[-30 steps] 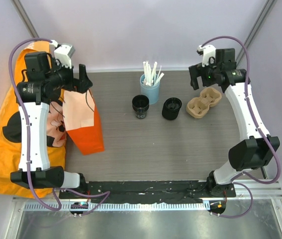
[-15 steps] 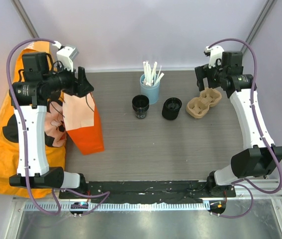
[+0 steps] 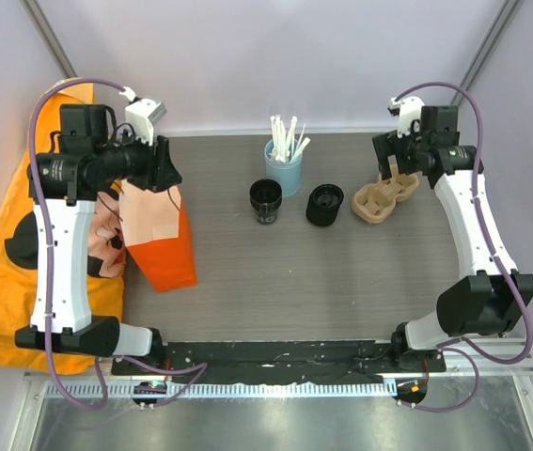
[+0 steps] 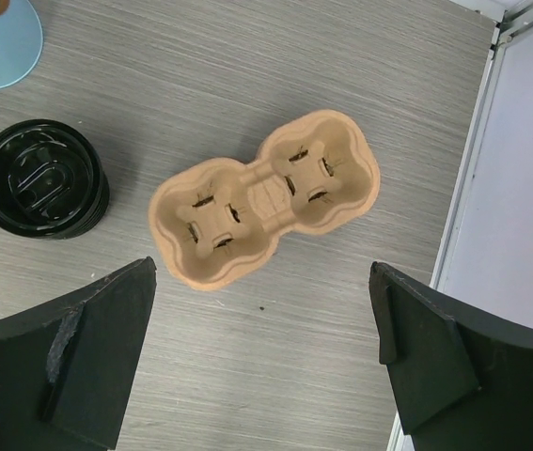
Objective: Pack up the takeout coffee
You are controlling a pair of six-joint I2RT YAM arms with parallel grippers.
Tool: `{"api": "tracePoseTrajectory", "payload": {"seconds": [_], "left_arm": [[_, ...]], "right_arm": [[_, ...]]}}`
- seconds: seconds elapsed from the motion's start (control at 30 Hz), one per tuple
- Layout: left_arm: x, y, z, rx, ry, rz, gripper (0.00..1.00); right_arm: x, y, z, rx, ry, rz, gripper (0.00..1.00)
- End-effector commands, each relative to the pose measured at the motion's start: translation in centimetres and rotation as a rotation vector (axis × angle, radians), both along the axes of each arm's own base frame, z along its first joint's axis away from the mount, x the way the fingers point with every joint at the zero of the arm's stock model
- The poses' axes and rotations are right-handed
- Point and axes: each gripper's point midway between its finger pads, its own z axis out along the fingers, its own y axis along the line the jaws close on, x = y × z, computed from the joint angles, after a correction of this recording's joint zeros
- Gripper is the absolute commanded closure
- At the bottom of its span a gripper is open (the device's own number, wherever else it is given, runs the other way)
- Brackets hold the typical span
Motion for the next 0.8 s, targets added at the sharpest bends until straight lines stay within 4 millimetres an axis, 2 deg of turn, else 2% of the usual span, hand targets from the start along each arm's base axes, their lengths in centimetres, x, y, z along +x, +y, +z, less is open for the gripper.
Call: {"api": "tracePoseTrajectory", "payload": {"seconds": [0.0,0.03,0.07,0.17,0.3,0.33,0.47,0.67,0.77], "left_arm": [[0.4,0.7,-0.2,0.043,-0.013,0.039,0.56],[0.6,1.0,-0.3,0.056,-0.021,0.055,0.56],[0.7,1.1,-0.3,0.059,-0.024,0.063,0.57],[1.0,1.7,-0.8,0.086,-0.02,0.094,0.62],[1.0,1.8,-1.0,0.098,-0.024,0.099,0.78],[0.9,1.8,-1.0,0.097,-0.024,0.096,0.85],[0.9,1.2,-0.4,0.077,-0.041,0.076,0.99],[0.2,-1.0,1.8,0.014,-0.106,-0.041,1.0],[-0.3,-2.4,1.9,-0.013,-0.09,-0.106,1.0]], "right_arm": [[0.6,-0.4,0.9,-0.02,-0.055,-0.002,0.0],[0.7,-0.3,0.9,-0.02,-0.058,0.0,0.0],[0.7,-1.4,0.9,-0.021,-0.059,-0.024,0.0],[0.6,-1.4,0.7,-0.022,-0.058,-0.028,0.0],[0.5,-1.5,0.3,-0.022,-0.053,-0.029,0.0],[0.5,-1.5,0.4,-0.02,-0.056,-0.03,0.0],[0.5,-1.5,0.5,-0.018,-0.061,-0.032,0.0],[0.4,-1.4,0.6,-0.016,-0.067,-0.032,0.0],[0.4,-1.3,0.8,-0.007,-0.072,-0.033,0.0]]}}
